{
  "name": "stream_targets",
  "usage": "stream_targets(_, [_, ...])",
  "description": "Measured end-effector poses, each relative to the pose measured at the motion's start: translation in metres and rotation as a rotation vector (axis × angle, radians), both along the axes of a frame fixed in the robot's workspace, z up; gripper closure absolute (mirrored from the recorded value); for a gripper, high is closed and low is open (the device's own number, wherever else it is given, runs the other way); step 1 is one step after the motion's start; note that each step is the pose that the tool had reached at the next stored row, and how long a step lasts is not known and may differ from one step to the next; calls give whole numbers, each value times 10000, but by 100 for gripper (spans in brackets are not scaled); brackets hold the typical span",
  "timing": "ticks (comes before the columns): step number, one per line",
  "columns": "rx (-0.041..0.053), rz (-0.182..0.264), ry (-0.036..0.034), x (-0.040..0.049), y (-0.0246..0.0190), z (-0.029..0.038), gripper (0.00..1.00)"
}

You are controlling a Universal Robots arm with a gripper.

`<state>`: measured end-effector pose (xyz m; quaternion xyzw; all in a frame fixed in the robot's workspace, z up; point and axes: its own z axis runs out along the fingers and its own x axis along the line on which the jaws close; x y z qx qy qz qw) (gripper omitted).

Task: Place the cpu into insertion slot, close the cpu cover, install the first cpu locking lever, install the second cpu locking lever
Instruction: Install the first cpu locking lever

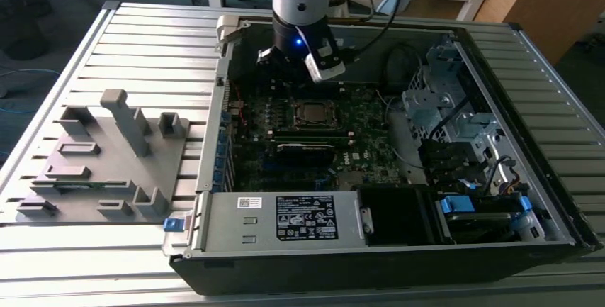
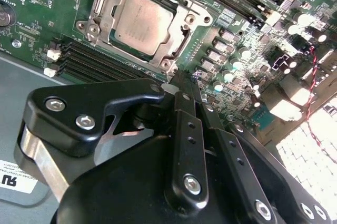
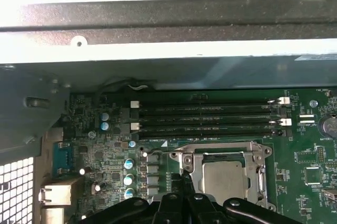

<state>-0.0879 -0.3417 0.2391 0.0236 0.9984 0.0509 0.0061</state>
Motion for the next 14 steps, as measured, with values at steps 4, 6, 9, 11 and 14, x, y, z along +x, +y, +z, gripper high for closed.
stream_targets(4, [-2, -2, 1, -1, -1, 11, 89])
stream_targets(6, [0, -2, 0, -1, 0, 25, 89])
stream_targets(9, [0, -2, 0, -1, 0, 48, 89])
stream_targets(11, [0, -2, -1, -1, 0, 62, 89])
stream_targets(14, [3, -2, -2, -1, 0, 75, 89])
